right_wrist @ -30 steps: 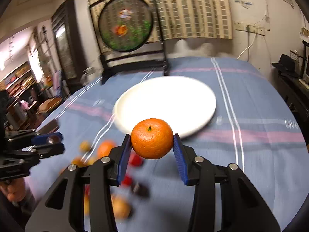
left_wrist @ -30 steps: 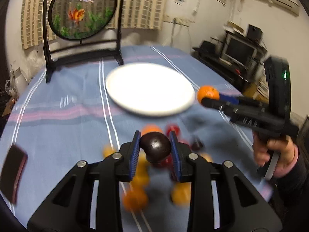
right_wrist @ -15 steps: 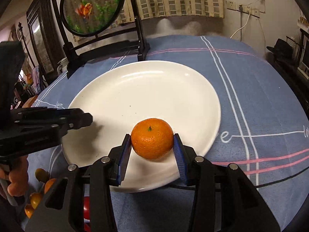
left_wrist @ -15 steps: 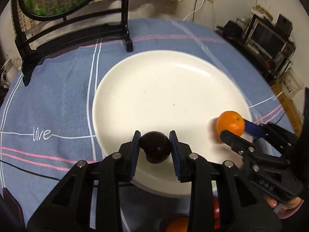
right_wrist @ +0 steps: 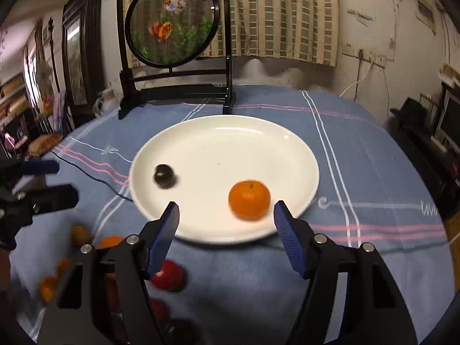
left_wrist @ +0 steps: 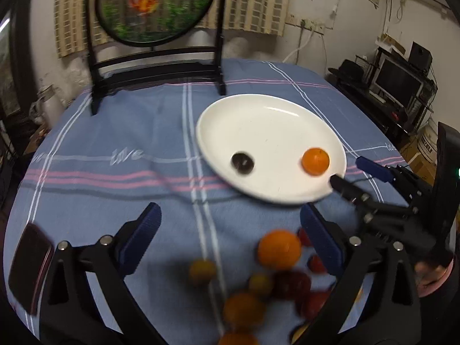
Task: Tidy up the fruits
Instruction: 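Carry plum and tangerine onto the white plate and open both tools, then grasp an orange with the left tool while the right tool grasps the striped pepino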
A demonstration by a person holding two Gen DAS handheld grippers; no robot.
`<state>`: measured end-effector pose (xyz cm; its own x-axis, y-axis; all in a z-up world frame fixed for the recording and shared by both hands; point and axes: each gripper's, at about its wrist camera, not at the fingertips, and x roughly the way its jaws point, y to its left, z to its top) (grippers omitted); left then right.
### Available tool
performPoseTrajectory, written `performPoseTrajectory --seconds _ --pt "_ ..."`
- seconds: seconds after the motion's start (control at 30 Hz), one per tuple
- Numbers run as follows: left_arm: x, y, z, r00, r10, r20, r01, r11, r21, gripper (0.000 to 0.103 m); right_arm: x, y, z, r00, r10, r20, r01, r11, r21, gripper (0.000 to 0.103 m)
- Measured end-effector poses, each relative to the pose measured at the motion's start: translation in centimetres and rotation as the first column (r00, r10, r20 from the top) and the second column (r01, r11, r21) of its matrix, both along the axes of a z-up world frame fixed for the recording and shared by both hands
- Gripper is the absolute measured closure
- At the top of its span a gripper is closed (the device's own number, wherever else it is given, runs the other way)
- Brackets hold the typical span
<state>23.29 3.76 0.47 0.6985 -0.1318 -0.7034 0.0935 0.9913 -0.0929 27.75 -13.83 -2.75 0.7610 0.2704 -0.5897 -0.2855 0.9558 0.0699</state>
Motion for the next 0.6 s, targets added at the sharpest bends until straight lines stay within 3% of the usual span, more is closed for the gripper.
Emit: performPoseTrajectory --seconds 0.13,0.2,0.4,0.6 --pt "-5.4 2.2 -1.4 0.999 0.041 -0.004 -0.041 0.999 -0.024 0.003 -3.8 -1.7 -0.3 0.997 0.029 -0.067 -0.02 0.991 0.136 0.035" --pt "-7.6 2.8 -2.5 0.999 0.04 -0.025 -0.041 0.998 -0.037 0.003 -5.6 -1.8 -0.6 0.995 0.046 -0.086 -0.032 0.988 0.154 0.035" --pt "-11.1 2.5 -4.9 0.999 -0.013 -0.045 0.011 0.999 -0.048 0.003 -11.6 0.0 -1.7 0.989 0.076 -0.128 -0.077 0.997 -0.006 0.035" --pt "-12.1 1.7 -5.1 0.997 -0.072 0.01 0.073 0.997 -0.026 0.003 -12.9 1.0 -2.7 0.986 0.077 -0.148 -0.09 0.993 -0.082 0.035"
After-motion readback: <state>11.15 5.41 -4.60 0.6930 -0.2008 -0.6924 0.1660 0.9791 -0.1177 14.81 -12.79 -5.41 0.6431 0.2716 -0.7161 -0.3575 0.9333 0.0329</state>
